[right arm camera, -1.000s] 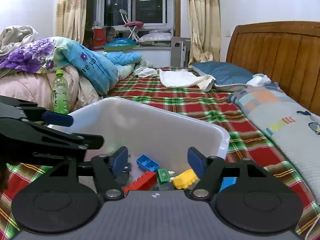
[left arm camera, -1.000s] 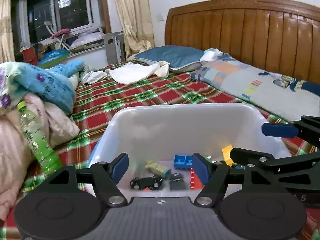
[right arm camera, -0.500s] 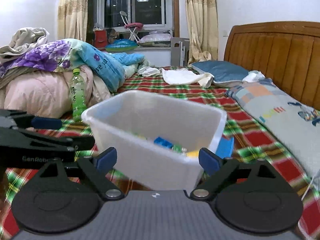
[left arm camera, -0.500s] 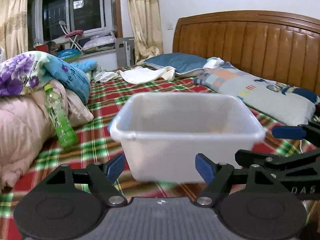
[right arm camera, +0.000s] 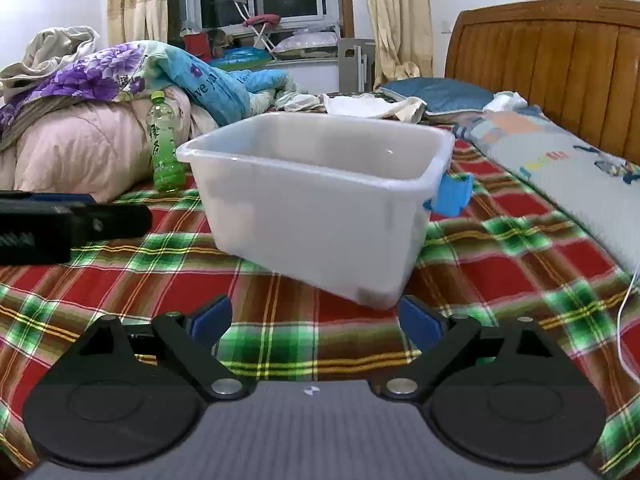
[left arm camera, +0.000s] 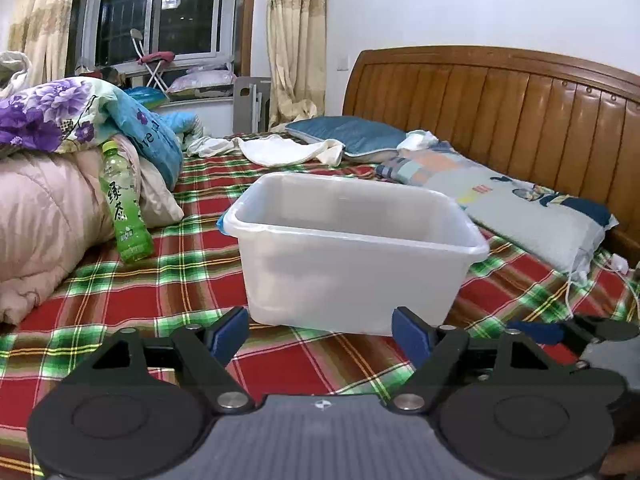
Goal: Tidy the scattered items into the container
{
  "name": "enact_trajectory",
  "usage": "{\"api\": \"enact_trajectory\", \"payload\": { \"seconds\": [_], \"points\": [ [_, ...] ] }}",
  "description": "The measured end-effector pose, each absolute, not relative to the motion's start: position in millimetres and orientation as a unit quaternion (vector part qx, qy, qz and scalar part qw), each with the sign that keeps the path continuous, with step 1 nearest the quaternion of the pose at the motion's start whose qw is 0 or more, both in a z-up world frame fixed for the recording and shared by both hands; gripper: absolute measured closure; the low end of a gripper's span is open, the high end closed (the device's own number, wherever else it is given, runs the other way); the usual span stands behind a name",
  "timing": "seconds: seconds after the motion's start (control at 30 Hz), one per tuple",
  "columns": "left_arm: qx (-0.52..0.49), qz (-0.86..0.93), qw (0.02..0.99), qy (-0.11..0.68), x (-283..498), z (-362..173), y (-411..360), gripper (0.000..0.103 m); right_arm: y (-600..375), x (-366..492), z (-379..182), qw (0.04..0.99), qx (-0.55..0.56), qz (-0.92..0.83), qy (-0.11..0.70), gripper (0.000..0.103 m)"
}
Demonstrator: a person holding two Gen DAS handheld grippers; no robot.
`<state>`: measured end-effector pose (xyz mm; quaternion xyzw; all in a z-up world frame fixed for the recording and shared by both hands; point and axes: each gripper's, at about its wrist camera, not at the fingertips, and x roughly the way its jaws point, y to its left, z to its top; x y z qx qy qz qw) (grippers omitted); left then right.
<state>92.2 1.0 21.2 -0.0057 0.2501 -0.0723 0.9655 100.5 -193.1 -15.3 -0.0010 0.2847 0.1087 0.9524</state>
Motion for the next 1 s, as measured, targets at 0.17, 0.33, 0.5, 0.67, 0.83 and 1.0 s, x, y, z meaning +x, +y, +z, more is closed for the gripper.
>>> {"api": "enact_trajectory", "payload": {
  "seconds": [0.17,0.33,0.5,0.67,0.83,1.0],
  "points": [
    [-0.014,-0.074,0.957,0.281,107,10,7,0.013,-192,96,-20,0.952,-0.003,0.113,0.285,0.01],
    [-0.043,-0.091,0.954,0.284,116,16,7,0.013,-190,99,-16,0.951,-0.006,0.111,0.287,0.01],
    [0.012,-0.085,0.962,0.26,128,47,-12,0.013,-186,117,12,0.953,-0.038,0.094,0.287,0.008],
    [0.054,-0.081,0.964,0.248,160,81,-30,0.013,-186,152,40,0.948,-0.067,0.088,0.299,0.007],
    [0.071,-0.073,0.96,0.26,194,95,-39,0.013,-186,181,48,0.937,-0.072,0.095,0.33,0.007],
    [0.103,-0.051,0.957,0.267,211,91,-45,0.013,-182,195,47,0.929,-0.081,0.098,0.349,0.007]
  ]
}}
